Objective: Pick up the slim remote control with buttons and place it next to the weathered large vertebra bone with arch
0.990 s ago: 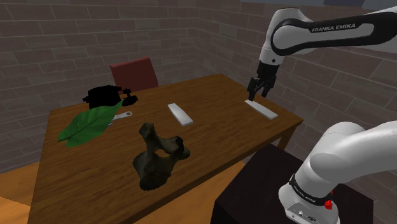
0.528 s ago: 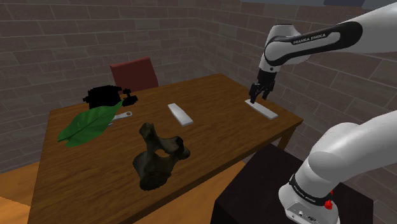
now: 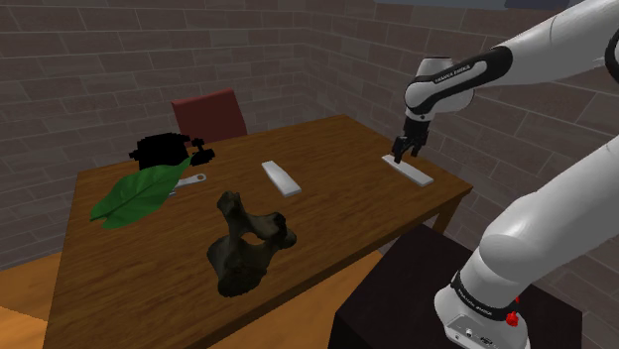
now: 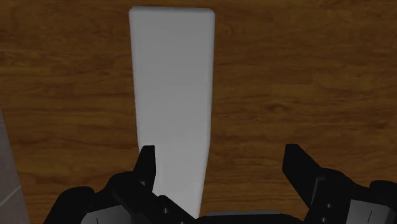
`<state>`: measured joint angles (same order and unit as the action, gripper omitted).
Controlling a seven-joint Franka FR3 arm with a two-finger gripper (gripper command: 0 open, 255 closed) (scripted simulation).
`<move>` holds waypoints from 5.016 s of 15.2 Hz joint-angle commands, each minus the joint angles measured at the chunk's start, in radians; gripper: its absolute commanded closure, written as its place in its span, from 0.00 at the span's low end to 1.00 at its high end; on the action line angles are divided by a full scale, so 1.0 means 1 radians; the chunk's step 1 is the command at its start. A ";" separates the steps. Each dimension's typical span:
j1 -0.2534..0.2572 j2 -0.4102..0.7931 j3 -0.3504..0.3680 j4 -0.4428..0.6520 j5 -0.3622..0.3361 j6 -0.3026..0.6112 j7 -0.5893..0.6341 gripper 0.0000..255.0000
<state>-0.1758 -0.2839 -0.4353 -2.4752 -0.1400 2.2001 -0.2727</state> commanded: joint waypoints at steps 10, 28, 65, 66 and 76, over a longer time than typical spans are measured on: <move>-0.003 0.175 -0.059 0.001 0.051 0.173 -0.091 0.00; -0.003 0.175 -0.059 0.001 0.051 0.173 -0.091 1.00; -0.010 -0.050 0.010 0.320 -0.011 -0.359 -0.033 1.00; -0.010 -0.051 0.012 0.333 -0.011 -0.372 -0.033 1.00; -0.004 -0.049 0.023 0.468 -0.003 -0.506 -0.038 1.00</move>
<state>-0.1806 -0.3360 -0.4130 -2.0233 -0.1440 1.7076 -0.3096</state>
